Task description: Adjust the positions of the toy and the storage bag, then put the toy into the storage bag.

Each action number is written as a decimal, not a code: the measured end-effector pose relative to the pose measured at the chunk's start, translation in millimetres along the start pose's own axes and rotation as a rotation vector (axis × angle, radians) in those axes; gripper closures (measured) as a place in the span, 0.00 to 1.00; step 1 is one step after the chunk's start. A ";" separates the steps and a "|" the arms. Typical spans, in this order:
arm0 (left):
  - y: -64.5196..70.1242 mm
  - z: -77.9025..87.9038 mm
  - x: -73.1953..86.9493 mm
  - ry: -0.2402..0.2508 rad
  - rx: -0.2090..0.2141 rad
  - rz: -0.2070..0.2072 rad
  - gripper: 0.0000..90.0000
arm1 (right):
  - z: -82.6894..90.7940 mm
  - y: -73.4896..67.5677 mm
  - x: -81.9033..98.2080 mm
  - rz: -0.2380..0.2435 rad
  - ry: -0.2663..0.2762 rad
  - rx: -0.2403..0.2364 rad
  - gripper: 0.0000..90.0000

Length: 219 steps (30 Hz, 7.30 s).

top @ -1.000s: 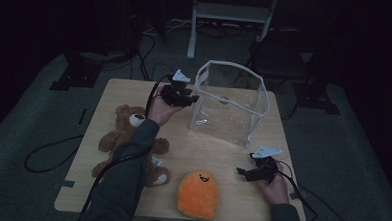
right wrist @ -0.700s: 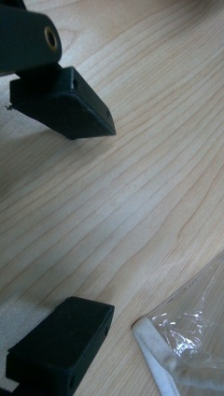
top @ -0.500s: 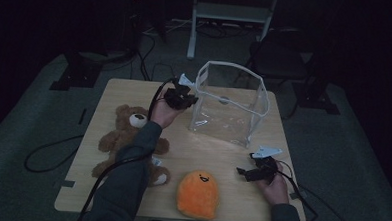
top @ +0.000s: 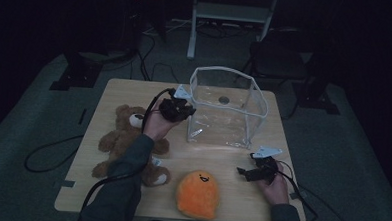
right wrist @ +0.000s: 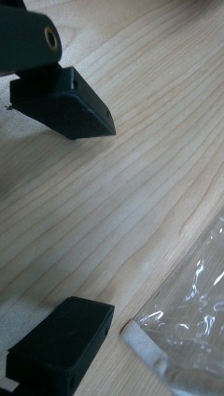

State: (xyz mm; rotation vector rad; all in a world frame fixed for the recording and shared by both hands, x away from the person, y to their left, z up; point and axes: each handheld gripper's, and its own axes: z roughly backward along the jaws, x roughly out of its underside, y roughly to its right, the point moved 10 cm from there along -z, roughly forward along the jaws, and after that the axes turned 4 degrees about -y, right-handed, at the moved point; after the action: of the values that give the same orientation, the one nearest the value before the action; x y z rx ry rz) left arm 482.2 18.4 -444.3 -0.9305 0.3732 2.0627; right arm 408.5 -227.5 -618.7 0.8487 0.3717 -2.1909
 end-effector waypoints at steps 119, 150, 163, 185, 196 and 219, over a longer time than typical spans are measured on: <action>-72.9 80.8 128.6 -0.060 -0.309 0.447 0.61 | 1.1 2.9 1.1 -0.014 0.002 0.014 0.14; -118.2 25.4 165.6 -0.346 -0.458 0.421 0.22 | 1.0 2.9 1.1 -0.014 0.003 0.014 0.14; -138.7 25.6 186.0 -0.366 -0.495 0.502 0.15 | 1.0 2.8 1.1 -0.014 0.002 0.014 0.14; -141.7 17.3 209.5 -0.459 -0.369 0.706 0.02 | 1.1 2.8 1.1 -0.014 0.002 0.014 0.14; -134.5 23.1 201.8 -0.405 -0.324 0.618 0.36 | 1.1 2.9 1.1 -0.014 0.002 0.014 0.14; -125.7 73.9 165.4 0.026 -0.271 0.435 0.53 | 1.1 2.9 1.1 -0.014 0.002 0.014 0.14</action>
State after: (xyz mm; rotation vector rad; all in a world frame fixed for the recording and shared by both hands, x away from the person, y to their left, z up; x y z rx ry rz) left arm 480.8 229.9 -506.7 -1.1115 0.3371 2.5474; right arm 409.6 -230.6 -618.6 0.8590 0.3649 -2.2080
